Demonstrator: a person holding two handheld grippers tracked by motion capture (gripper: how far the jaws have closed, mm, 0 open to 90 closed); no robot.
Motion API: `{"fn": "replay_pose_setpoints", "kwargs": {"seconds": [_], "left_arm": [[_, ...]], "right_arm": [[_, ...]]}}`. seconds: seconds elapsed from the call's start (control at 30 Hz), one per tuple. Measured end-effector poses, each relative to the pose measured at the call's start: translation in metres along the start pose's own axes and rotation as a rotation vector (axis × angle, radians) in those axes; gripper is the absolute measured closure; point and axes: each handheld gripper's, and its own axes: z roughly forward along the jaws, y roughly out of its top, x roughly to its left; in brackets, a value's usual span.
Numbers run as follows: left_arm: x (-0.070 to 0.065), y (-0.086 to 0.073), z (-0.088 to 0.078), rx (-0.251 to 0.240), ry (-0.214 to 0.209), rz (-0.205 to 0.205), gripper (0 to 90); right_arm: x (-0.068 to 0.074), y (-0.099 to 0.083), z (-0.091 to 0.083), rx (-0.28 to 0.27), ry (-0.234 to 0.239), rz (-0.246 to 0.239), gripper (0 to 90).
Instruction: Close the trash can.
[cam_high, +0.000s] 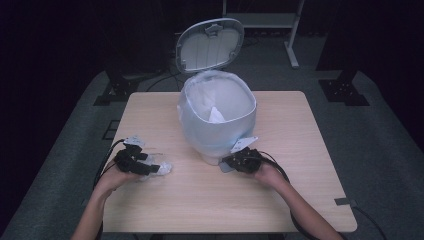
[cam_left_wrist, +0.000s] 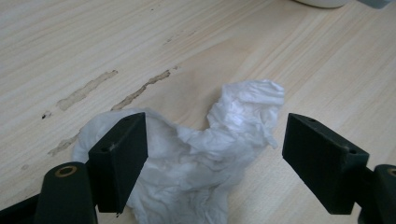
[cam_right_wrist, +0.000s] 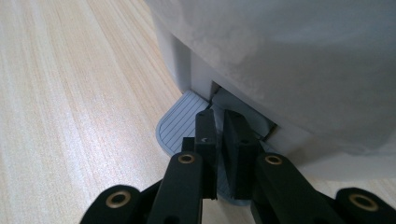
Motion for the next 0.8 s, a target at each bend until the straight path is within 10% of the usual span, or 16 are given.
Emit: {"fn": "replay_pose_setpoints", "kwargs": {"seconds": [0.8], "left_arm": [[0.005, -0.011, 0.013, 0.038, 0.02, -0.003, 27.2]], "right_arm": [[0.0, 0.0, 0.0, 0.0, 0.002, 0.0, 84.0]]}}
